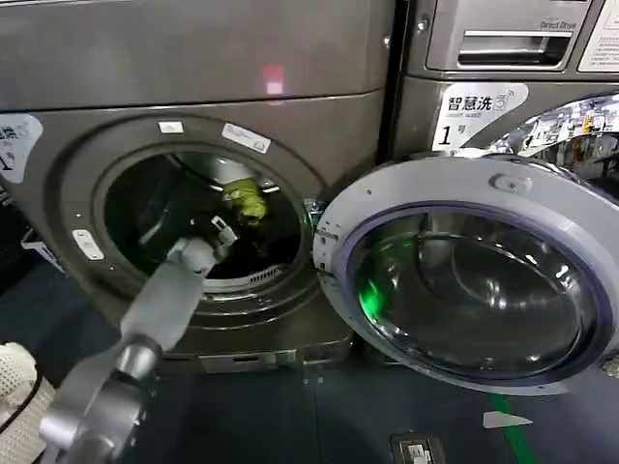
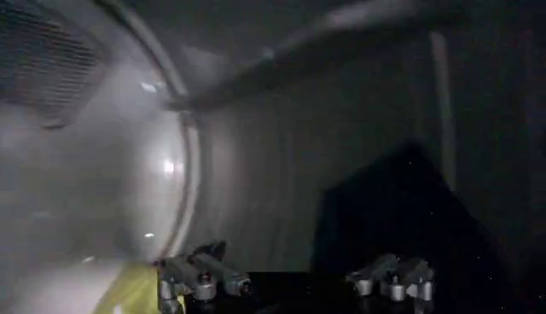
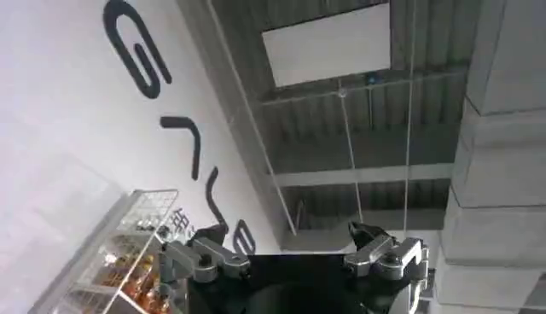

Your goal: Grasp the clothes from the dryer.

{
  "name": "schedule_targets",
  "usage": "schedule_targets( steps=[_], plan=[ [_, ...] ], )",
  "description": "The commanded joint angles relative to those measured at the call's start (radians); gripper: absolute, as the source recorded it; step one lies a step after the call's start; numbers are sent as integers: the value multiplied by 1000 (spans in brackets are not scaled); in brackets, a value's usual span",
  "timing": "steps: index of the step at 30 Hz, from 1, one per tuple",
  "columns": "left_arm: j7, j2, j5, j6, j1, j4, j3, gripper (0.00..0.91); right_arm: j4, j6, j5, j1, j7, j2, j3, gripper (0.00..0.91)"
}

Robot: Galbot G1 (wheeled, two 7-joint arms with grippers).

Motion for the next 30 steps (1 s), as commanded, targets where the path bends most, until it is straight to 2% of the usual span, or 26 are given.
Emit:
schedule_targets(
  steps=[1, 3, 8, 10, 18, 19, 20, 22, 24, 30],
  plan=[
    [119, 1, 303, 108, -79, 63, 98, 907, 7, 0, -2, 3, -3, 5, -5, 907],
    [123, 8, 310, 149, -80, 60, 150, 907, 4, 1, -3, 3, -4, 6, -3, 907],
    [90, -8, 326, 197, -74, 82, 173, 907, -4, 9, -12, 9, -9, 6, -7, 907],
    [51, -22, 310, 253, -58, 67, 167, 907, 1, 9, -16, 16, -9, 8, -16, 907],
    [16, -67, 310, 287, -23, 100, 135, 907, -3, 18, -29, 22, -14, 7, -29, 907],
    [19, -68, 310, 290, -21, 100, 127, 842, -3, 18, -30, 23, -14, 6, -31, 907],
    [27, -69, 311, 291, -22, 101, 121, 205, -2, 19, -30, 25, -14, 6, -34, 907],
    [42, -66, 312, 290, -28, 102, 117, 57, 2, 19, -30, 27, -13, 7, -37, 907],
    [56, -67, 308, 289, -37, 106, 114, 0, 3, 20, -30, 28, -14, 9, -39, 907],
    [53, -82, 293, 308, -40, 91, 67, 0, -1, 24, -30, 29, -14, 13, -37, 907]
  ],
)
